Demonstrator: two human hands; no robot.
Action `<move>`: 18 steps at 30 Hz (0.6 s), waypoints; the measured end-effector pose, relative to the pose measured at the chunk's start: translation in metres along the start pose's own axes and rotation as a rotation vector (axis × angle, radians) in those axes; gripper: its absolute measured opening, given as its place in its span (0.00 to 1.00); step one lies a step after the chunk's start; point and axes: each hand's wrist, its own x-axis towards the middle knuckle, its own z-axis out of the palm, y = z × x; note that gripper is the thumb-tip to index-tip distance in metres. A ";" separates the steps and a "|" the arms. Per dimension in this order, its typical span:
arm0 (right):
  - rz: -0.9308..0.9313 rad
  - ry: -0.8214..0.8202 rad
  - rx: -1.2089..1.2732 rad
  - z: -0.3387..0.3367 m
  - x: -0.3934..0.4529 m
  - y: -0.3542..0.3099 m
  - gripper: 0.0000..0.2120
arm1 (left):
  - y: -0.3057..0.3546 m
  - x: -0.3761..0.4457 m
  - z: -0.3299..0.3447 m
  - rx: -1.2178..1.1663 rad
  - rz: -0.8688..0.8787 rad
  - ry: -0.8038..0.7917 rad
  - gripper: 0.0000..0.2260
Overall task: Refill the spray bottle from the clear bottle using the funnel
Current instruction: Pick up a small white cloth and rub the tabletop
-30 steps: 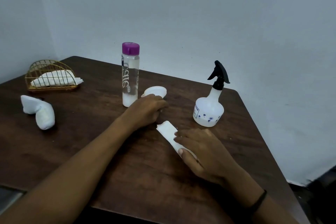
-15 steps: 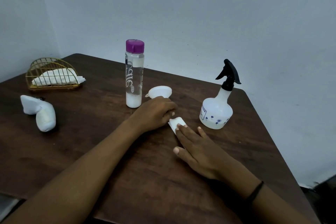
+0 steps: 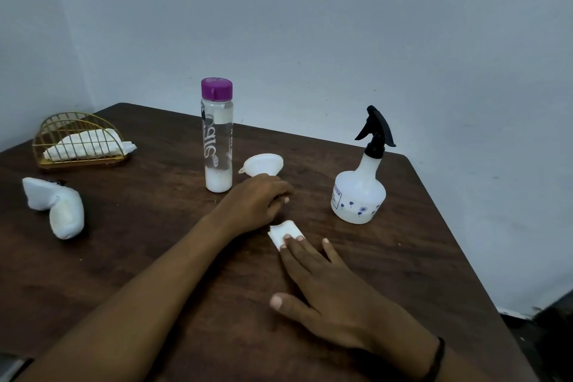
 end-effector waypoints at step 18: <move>0.129 0.053 0.000 -0.002 0.012 0.016 0.40 | 0.017 -0.004 -0.002 0.002 0.017 -0.048 0.06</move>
